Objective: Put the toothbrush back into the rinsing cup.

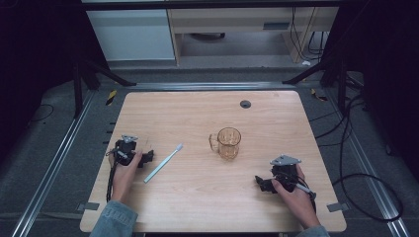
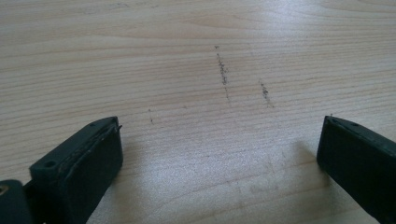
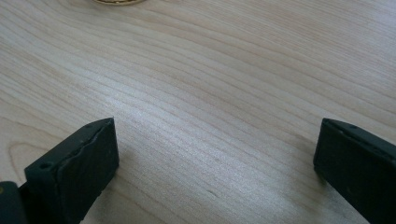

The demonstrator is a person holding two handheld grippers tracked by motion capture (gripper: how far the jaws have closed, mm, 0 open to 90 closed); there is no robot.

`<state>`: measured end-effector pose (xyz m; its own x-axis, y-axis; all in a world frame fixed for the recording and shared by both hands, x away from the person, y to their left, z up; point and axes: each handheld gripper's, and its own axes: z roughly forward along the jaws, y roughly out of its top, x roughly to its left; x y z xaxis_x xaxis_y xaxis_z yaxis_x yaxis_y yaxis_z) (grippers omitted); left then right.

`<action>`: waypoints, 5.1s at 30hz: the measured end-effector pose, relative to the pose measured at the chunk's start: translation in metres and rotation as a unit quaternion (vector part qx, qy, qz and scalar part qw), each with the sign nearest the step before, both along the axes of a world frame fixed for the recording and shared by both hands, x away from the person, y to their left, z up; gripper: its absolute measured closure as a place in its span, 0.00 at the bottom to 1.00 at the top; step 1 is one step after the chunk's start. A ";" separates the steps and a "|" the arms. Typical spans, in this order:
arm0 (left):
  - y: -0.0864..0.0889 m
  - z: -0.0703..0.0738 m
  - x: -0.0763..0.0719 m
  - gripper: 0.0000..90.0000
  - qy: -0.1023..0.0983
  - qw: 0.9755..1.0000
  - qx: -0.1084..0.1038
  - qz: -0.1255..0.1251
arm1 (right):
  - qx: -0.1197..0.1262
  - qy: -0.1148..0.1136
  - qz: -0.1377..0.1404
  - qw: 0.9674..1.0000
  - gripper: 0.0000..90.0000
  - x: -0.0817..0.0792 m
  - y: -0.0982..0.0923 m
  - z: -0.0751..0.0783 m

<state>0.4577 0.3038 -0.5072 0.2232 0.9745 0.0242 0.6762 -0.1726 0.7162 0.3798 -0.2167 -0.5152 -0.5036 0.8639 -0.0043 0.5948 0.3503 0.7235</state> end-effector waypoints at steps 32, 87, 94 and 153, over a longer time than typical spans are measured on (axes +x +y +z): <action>-0.050 0.064 -0.047 0.06 0.032 0.986 0.084 -0.140 | 0.000 -0.001 -0.002 1.000 0.00 0.000 0.000 0.000; -0.100 0.088 0.009 0.33 0.204 0.936 0.173 -0.227 | 0.002 0.000 -0.004 1.000 0.01 -0.001 0.000 0.000; -0.102 0.085 0.019 0.47 0.229 0.928 0.180 -0.232 | 0.003 0.000 -0.004 1.000 0.01 -0.001 0.000 0.000; -0.115 0.045 0.046 0.87 0.305 0.905 0.155 -0.254 | 0.001 -0.001 0.001 1.000 0.01 -0.001 -0.002 0.000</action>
